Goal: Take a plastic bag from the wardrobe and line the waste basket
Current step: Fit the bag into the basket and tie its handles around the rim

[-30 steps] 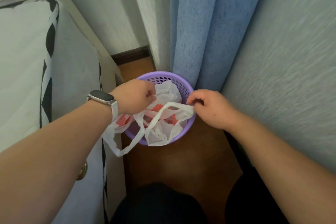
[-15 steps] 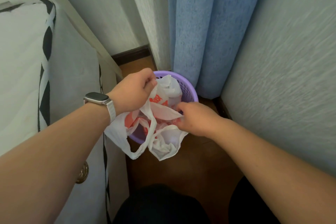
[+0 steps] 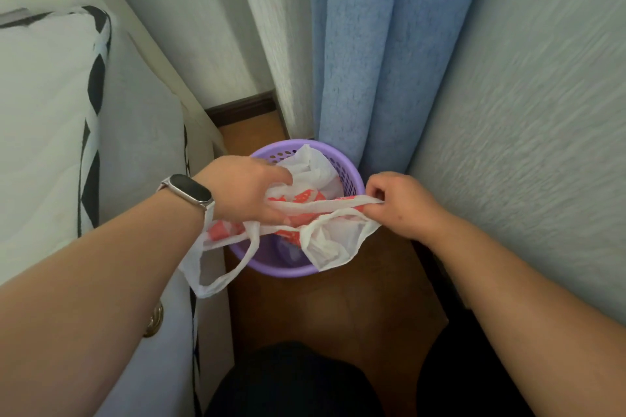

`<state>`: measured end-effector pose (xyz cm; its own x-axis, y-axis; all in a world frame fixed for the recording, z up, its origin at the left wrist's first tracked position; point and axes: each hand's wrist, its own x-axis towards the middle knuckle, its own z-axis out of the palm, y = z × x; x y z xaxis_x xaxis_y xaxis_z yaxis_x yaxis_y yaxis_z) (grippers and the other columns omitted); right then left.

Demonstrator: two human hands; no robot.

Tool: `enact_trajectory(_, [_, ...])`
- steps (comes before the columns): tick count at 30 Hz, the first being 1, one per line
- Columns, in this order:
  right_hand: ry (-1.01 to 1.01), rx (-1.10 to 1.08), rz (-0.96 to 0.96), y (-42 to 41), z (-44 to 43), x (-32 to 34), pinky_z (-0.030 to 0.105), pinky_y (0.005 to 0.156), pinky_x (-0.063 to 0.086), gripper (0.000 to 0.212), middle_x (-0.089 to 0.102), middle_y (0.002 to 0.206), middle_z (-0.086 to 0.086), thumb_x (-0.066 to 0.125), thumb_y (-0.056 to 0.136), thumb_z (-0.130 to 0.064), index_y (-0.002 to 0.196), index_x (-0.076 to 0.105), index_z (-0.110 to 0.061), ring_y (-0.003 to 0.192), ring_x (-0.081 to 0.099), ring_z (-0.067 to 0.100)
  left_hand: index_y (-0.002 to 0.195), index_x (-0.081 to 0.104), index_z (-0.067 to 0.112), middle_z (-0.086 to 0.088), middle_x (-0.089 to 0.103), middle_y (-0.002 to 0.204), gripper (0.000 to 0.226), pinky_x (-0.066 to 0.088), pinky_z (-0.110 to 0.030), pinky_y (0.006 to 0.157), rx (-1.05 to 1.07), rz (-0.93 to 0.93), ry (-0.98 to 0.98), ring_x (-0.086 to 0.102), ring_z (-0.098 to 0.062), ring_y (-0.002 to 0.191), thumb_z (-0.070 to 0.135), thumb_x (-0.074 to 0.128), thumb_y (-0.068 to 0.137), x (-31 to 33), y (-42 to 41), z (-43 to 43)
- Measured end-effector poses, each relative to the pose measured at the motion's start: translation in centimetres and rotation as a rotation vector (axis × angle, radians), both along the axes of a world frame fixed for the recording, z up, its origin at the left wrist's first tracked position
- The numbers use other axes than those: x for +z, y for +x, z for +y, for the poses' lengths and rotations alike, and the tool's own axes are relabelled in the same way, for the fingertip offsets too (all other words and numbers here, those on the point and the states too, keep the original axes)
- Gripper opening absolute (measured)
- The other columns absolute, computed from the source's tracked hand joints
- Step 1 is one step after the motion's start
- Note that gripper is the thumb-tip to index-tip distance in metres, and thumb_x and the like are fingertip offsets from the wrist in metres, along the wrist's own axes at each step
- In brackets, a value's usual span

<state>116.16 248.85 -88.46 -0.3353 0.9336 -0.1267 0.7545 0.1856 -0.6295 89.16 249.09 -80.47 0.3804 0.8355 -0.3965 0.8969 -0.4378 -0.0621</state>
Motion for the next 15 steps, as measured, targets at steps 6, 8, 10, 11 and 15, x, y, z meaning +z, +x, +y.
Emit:
enact_trajectory(6, [-0.062, -0.02, -0.072, 1.0, 0.4, -1.0, 0.035, 0.062, 0.043, 0.026, 0.056, 0.074, -0.001, 0.071, 0.082, -0.034, 0.07, 0.056, -0.015, 0.071, 0.055, 0.022, 0.073, 0.065, 0.024, 0.001, 0.062, 0.078, 0.033, 0.046, -0.034, 0.06, 0.257, -0.139, 0.082, 0.059, -0.022, 0.074, 0.049, 0.053, 0.09, -1.0, -1.1, 0.8])
enact_trajectory(8, [-0.116, -0.026, -0.142, 1.4, 0.5, -1.3, 0.032, 0.055, 0.039, 0.028, 0.058, 0.072, -0.001, 0.069, 0.083, -0.037, 0.071, 0.056, -0.017, 0.068, 0.056, 0.021, 0.066, 0.061, 0.023, 0.0, 0.062, 0.072, 0.035, 0.037, -0.03, 0.055, 0.415, -0.209, 0.114, 0.056, -0.02, 0.067, 0.043, 0.051, 0.093, -1.5, -1.5, 1.4])
enact_trajectory(10, [-0.137, -0.043, -0.185, 1.6, 0.5, -1.6, 0.029, 0.05, 0.033, 0.029, 0.057, 0.069, -0.002, 0.069, 0.084, -0.039, 0.072, 0.054, -0.017, 0.065, 0.054, 0.02, 0.066, 0.058, 0.024, -0.002, 0.06, 0.071, 0.034, 0.035, -0.028, 0.054, 0.49, -0.147, 0.161, 0.054, -0.02, 0.064, 0.039, 0.049, 0.095, -2.2, -2.0, 2.0])
enact_trajectory(11, [-0.137, -0.051, -0.197, 1.6, 0.6, -1.6, 0.029, 0.049, 0.032, 0.029, 0.057, 0.069, -0.002, 0.069, 0.084, -0.039, 0.072, 0.053, -0.017, 0.065, 0.053, 0.019, 0.069, 0.06, 0.023, -0.002, 0.06, 0.071, 0.032, 0.036, -0.027, 0.055, 0.512, -0.108, 0.172, 0.055, -0.021, 0.064, 0.038, 0.048, 0.095, -2.6, -2.2, 2.2])
enact_trajectory(15, [-0.112, -0.04, -0.154, 0.8, 0.8, -1.1, 0.03, 0.053, 0.035, 0.028, 0.057, 0.072, -0.002, 0.069, 0.084, -0.037, 0.073, 0.054, -0.016, 0.068, 0.054, 0.021, 0.085, 0.062, 0.022, -0.001, 0.062, 0.08, 0.028, 0.04, -0.028, 0.057, 0.532, -0.115, 0.164, 0.057, -0.019, 0.069, 0.048, 0.053, 0.091, -3.0, -2.0, 2.3])
